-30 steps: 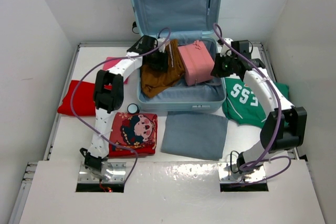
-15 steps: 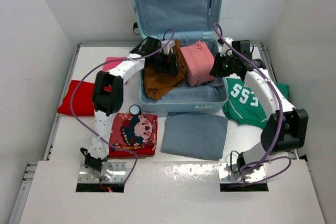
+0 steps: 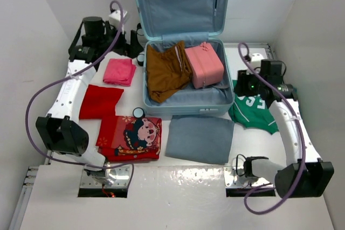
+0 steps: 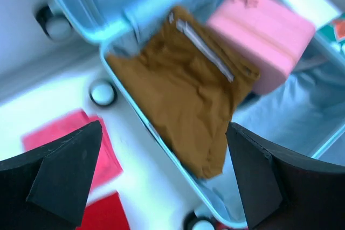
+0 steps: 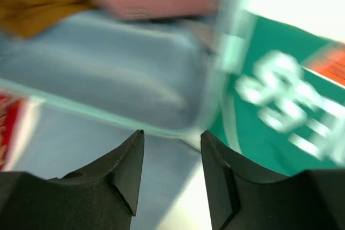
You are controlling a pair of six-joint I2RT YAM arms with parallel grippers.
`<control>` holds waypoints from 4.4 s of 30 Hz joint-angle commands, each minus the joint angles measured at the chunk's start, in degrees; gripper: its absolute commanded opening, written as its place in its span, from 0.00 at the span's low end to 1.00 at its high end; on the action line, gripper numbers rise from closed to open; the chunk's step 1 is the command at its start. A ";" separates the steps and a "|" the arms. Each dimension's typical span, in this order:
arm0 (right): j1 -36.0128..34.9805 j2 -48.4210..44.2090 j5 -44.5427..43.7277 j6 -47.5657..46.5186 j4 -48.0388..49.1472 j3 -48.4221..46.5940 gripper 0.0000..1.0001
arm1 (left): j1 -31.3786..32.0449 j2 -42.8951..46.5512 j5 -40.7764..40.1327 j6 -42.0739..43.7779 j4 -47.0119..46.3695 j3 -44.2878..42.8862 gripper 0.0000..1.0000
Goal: Pack the luggage
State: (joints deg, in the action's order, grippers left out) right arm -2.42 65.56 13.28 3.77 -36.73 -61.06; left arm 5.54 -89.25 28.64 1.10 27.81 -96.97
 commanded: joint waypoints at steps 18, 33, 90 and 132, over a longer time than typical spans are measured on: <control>11.03 13.19 -13.10 17.91 6.84 13.32 0.94 | -7.73 -1.97 -4.30 -3.74 3.21 6.88 1.00; 9.70 30.22 -25.57 27.52 14.06 7.36 0.99 | -10.73 -4.34 -4.39 -6.02 4.79 5.22 1.00; 12.59 43.09 -22.52 21.47 7.47 -3.98 0.04 | -15.64 -12.34 -7.63 -7.08 9.63 -0.50 1.00; -26.85 50.89 13.26 38.32 21.69 -27.44 0.00 | -19.68 -5.23 -5.53 -6.99 7.69 16.54 1.00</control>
State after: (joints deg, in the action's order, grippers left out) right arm -27.29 113.21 24.08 39.79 -20.58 -85.21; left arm -12.75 -97.69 22.24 -5.56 37.63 -81.60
